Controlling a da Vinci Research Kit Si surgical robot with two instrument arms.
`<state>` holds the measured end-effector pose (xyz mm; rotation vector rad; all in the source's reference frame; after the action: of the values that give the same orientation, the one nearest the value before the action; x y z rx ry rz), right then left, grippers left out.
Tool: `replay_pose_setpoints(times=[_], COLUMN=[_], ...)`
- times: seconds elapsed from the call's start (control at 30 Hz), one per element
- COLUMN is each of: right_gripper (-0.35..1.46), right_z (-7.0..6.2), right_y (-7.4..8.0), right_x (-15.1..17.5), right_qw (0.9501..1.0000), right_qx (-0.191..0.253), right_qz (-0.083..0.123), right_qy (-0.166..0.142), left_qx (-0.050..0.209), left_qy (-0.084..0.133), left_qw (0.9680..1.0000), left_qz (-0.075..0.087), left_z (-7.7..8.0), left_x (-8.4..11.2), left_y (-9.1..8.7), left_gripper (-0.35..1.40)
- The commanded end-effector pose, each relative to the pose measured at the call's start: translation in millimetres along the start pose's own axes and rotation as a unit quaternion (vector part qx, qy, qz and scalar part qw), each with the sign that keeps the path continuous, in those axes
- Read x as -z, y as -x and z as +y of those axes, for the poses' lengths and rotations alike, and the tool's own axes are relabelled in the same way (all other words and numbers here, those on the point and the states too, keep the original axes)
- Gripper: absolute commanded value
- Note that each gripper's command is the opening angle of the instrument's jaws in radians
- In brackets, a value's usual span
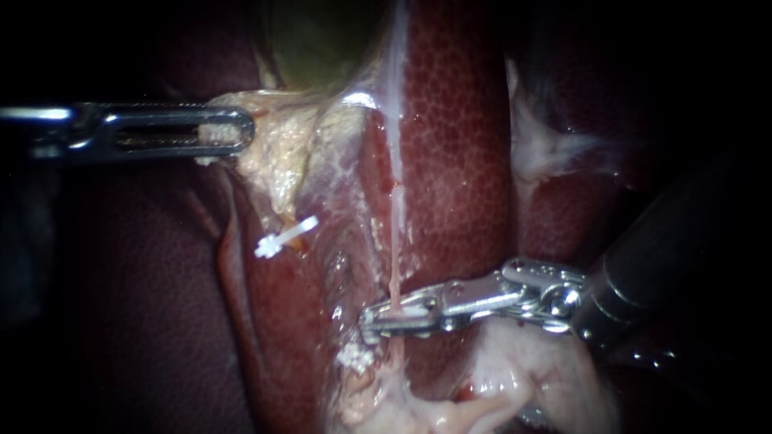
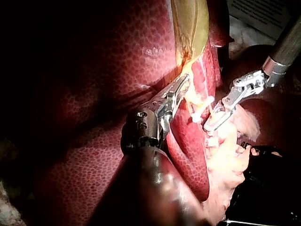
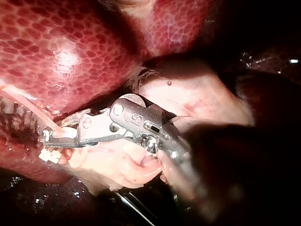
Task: Going back second clip right tube
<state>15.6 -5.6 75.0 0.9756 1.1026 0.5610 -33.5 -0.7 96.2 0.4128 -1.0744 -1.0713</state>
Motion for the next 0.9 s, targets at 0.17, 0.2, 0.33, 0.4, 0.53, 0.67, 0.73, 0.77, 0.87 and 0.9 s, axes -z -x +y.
replay_pose_setpoints(times=[0.17, 0.2, 0.33, 0.4, 0.53, 0.67, 0.73, 0.77, 0.87, 0.9], right_gripper=[-0.35, -0.35, -0.35, -0.35, -0.35, 0.04, 0.34, 0.42, 0.53, 0.55], right_z=[0.0, 0.0, 0.0, -0.1, -0.2, -0.3, -0.3, -0.3, -0.1, -0.2], right_y=[0.0, 0.0, 0.0, 0.0, -0.1, -0.4, -0.6, -0.8, -1.7, -2.0], right_x=[0.0, 0.0, 0.0, 0.1, 0.2, 0.3, 0.5, 0.6, 1.1, 1.4], right_qw=[1.0000, 1.0000, 1.0000, 1.0000, 1.0000, 1.0000, 0.9998, 0.9996, 0.9993, 0.9991], right_qx=[0.000, 0.000, 0.000, -0.003, -0.003, -0.004, 0.001, 0.003, 0.015, 0.019], right_qz=[0.000, 0.000, 0.000, 0.000, -0.001, 0.004, 0.010, 0.013, 0.016, 0.017], right_qy=[0.000, 0.000, 0.000, -0.001, -0.002, 0.005, 0.019, 0.025, 0.032, 0.033], left_qx=[0.000, 0.000, 0.000, 0.000, 0.000, 0.000, 0.000, 0.000, 0.000, 0.000], left_qy=[-0.001, -0.001, -0.001, -0.001, -0.001, -0.001, -0.001, -0.001, -0.001, -0.001], left_qw=[1.0000, 1.0000, 1.0000, 1.0000, 1.0000, 1.0000, 1.0000, 1.0000, 1.0000, 1.0000], left_qz=[0.000, 0.000, 0.000, 0.000, 0.000, 0.000, 0.000, 0.000, 0.000, 0.000], left_z=[0.0, 0.0, 0.0, 0.0, 0.0, 0.0, 0.0, 0.0, 0.0, 0.0], left_x=[0.0, 0.0, 0.0, 0.0, 0.0, 0.0, 0.0, 0.0, 0.0, 0.0], left_y=[0.0, 0.0, 0.0, 0.0, 0.0, 0.0, 0.0, 0.0, 0.0, 0.0], left_gripper=[-0.35, -0.35, -0.35, -0.35, -0.35, -0.35, -0.35, -0.35, -0.35, -0.35])
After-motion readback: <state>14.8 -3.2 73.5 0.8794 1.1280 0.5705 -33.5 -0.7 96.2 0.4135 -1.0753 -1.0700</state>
